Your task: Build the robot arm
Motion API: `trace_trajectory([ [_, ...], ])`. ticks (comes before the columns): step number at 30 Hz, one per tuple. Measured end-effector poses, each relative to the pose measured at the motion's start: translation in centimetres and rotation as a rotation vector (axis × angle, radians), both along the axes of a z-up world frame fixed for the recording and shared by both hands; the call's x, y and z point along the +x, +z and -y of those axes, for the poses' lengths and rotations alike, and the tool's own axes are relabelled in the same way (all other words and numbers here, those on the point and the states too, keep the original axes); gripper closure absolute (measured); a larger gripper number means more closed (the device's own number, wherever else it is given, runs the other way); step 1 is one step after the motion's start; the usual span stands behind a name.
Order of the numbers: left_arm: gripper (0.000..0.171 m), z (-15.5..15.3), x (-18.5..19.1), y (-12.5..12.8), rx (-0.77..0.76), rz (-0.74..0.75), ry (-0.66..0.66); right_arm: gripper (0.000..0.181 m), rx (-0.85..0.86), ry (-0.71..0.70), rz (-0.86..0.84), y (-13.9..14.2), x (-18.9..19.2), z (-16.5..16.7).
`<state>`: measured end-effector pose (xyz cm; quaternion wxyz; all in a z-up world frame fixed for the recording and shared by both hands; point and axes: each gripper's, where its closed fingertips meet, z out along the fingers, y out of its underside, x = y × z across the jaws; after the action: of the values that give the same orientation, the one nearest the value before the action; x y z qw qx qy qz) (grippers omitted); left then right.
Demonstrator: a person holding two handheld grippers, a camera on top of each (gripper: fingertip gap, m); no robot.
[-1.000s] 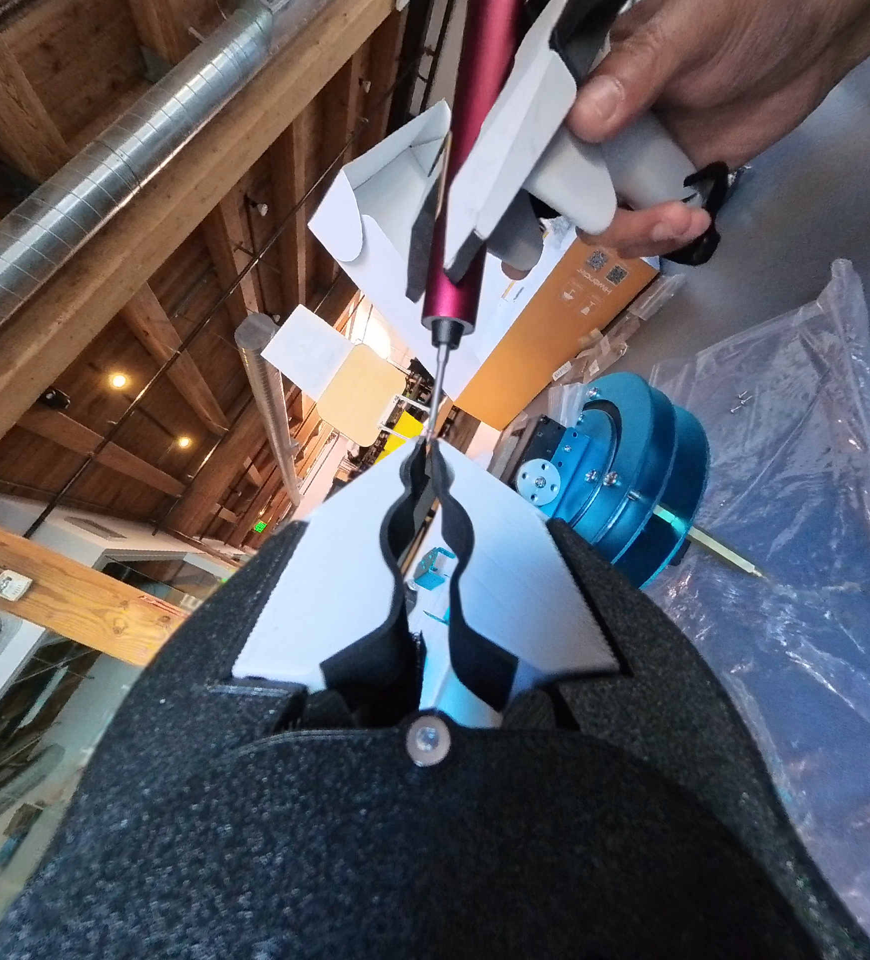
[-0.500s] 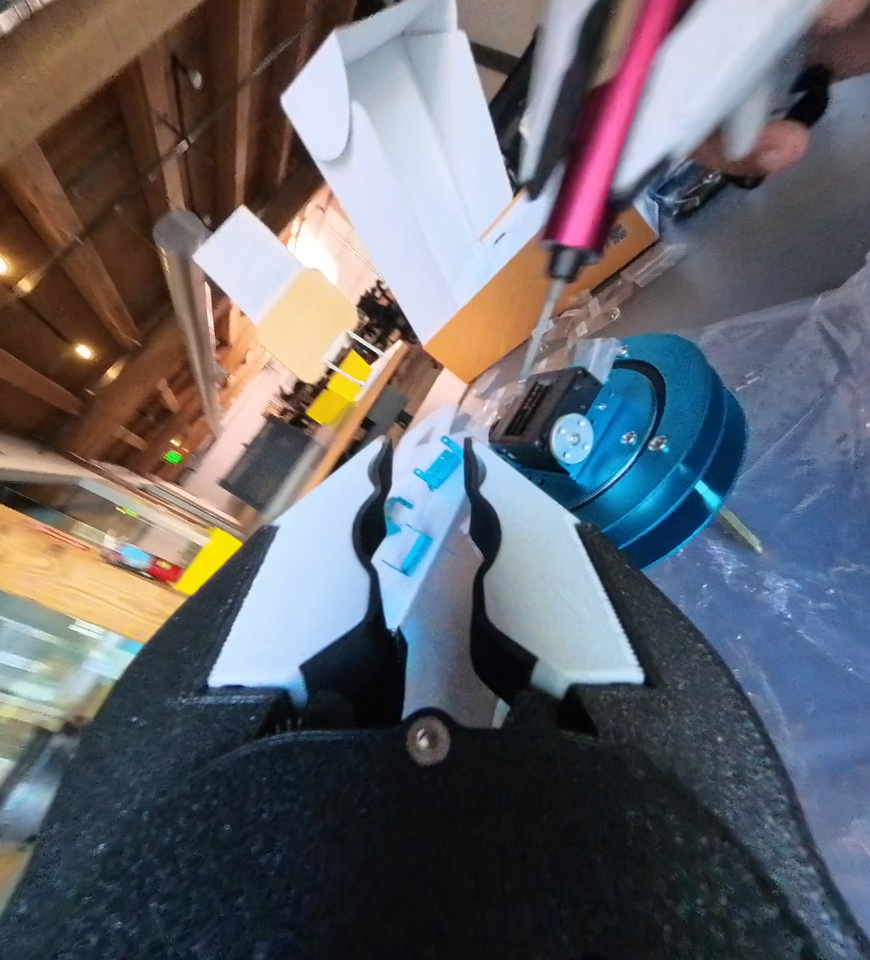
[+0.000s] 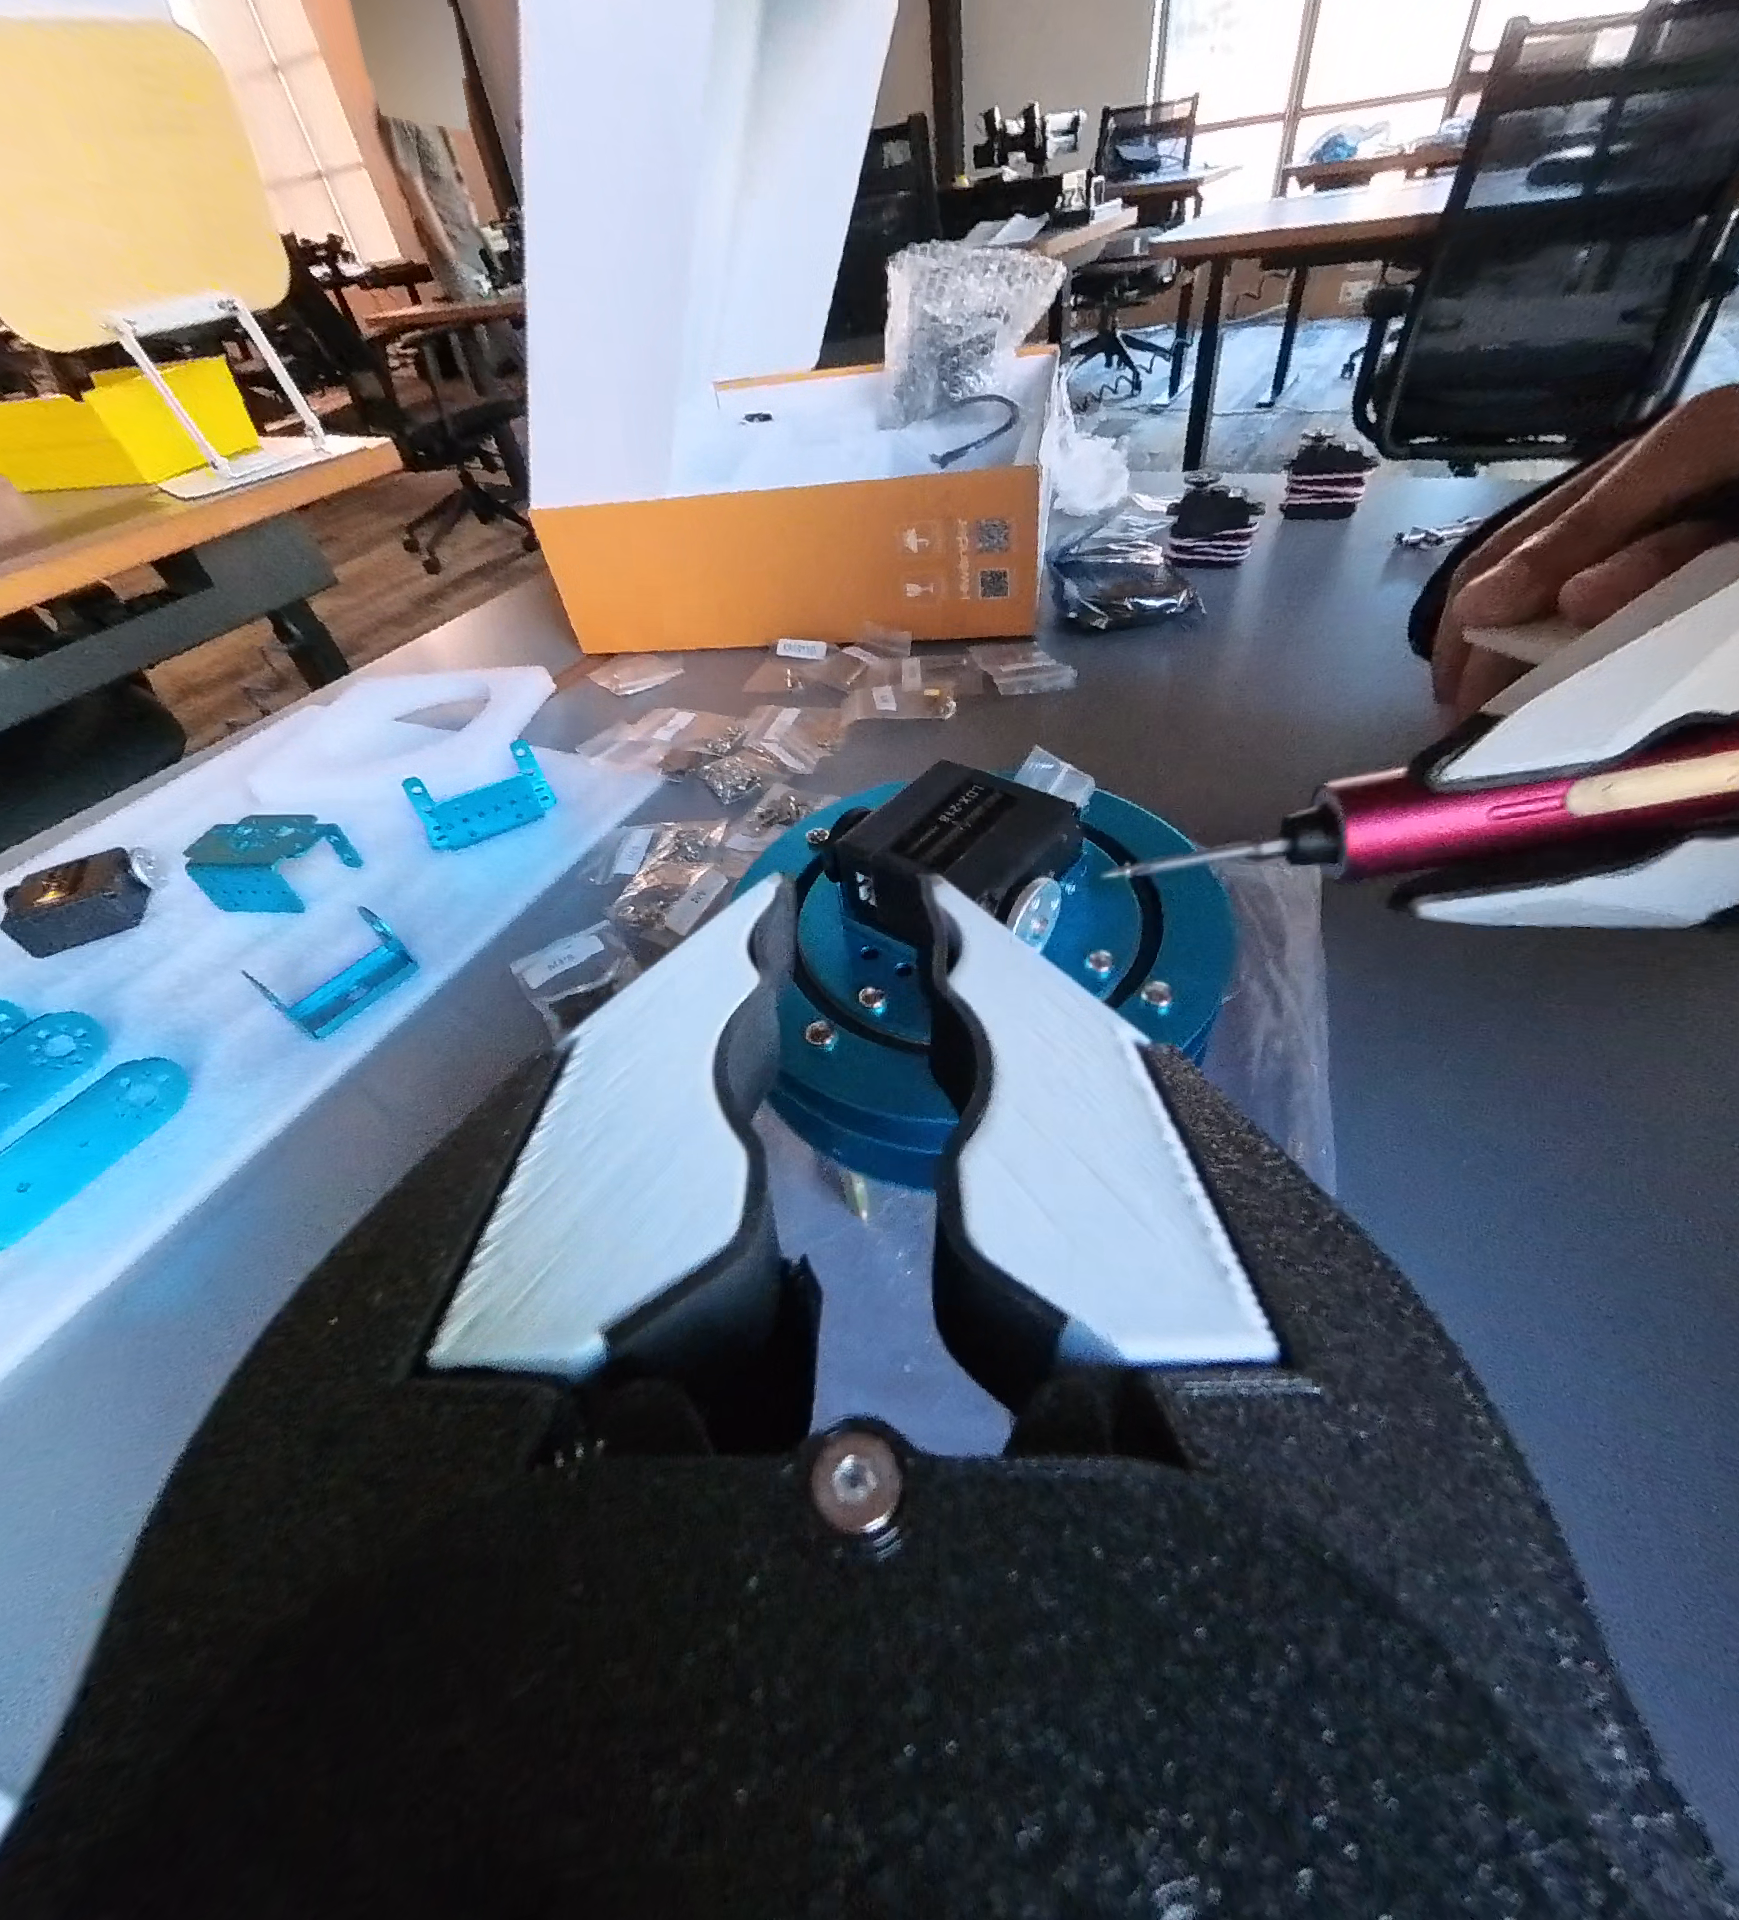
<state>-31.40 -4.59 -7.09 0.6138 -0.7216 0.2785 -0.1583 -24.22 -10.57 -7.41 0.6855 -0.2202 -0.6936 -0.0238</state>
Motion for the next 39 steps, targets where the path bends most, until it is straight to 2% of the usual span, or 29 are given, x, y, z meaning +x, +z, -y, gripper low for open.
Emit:
trace_trajectory([
  [11, 0.149, 0.9, 1.3, 0.1, -0.041, 0.064, -0.078, 0.160, 0.065, -0.011, 0.046, -1.3, -1.0, -0.2],
  [39, 0.150, 1.2, 1.7, 0.2, -0.019, 0.045, -0.083, 0.160, 0.109, -0.026, 0.046, -1.3, -1.4, -0.4],
])
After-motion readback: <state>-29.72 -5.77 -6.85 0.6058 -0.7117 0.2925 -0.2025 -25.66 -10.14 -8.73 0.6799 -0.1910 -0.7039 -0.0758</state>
